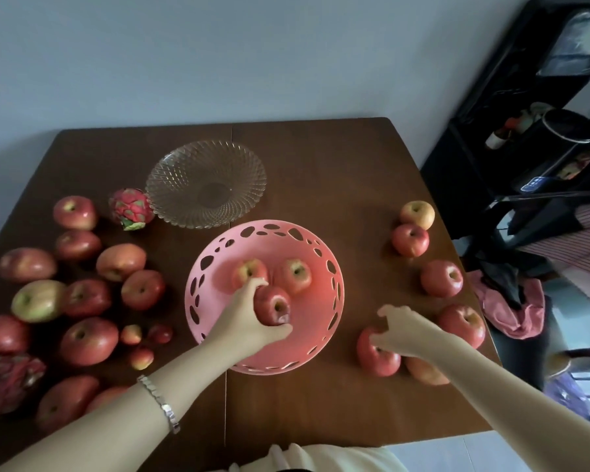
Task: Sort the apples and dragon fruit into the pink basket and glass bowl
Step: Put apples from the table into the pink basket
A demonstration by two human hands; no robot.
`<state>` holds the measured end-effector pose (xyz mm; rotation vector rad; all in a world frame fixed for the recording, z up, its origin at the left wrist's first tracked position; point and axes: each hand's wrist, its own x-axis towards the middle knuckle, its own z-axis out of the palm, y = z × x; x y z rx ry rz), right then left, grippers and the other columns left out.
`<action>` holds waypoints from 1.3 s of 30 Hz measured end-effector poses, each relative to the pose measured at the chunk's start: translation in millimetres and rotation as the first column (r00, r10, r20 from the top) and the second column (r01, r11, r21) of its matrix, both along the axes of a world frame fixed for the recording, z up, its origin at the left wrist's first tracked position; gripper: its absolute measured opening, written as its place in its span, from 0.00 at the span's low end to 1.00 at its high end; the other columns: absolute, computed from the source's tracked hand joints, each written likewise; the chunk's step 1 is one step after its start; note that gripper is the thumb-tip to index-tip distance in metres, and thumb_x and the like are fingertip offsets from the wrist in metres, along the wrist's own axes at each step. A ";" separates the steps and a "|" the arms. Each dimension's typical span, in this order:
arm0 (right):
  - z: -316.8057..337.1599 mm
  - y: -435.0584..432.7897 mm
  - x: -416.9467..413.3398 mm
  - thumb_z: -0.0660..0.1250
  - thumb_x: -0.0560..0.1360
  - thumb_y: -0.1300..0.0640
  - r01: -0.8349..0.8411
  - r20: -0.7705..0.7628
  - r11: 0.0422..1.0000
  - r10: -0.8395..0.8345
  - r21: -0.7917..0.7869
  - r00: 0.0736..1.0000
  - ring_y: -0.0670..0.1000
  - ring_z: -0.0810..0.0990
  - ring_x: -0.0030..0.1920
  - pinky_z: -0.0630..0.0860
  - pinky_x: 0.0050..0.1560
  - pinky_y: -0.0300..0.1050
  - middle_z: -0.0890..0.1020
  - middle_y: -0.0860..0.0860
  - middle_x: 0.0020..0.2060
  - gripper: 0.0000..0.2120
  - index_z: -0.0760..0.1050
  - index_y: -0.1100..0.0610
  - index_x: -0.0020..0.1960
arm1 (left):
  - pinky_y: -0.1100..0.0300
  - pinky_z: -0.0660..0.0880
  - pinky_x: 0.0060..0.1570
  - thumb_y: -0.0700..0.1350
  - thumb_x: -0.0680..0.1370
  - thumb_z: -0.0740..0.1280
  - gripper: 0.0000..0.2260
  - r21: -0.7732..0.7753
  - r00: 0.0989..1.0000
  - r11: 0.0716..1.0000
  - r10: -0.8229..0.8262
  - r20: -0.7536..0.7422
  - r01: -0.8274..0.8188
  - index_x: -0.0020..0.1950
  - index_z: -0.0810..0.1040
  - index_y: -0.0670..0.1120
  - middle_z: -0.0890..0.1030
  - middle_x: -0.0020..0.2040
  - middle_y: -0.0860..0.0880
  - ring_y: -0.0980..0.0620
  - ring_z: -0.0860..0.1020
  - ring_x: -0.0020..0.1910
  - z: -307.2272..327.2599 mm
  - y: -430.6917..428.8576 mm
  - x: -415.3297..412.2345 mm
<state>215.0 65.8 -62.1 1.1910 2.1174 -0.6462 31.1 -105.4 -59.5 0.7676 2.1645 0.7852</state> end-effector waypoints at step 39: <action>-36.4 -77.2 -103.9 0.71 0.70 0.55 -0.228 -0.335 0.963 0.264 0.145 0.904 0.60 0.70 0.58 0.72 0.48 0.51 0.65 0.57 0.63 0.27 0.62 0.58 0.64 | 0.61 0.69 0.48 0.50 0.67 0.76 0.32 -0.260 0.997 0.963 0.051 -0.063 -0.065 0.65 0.66 0.43 0.76 0.59 0.46 0.46 0.76 0.58 -35.9 -11.3 -21.6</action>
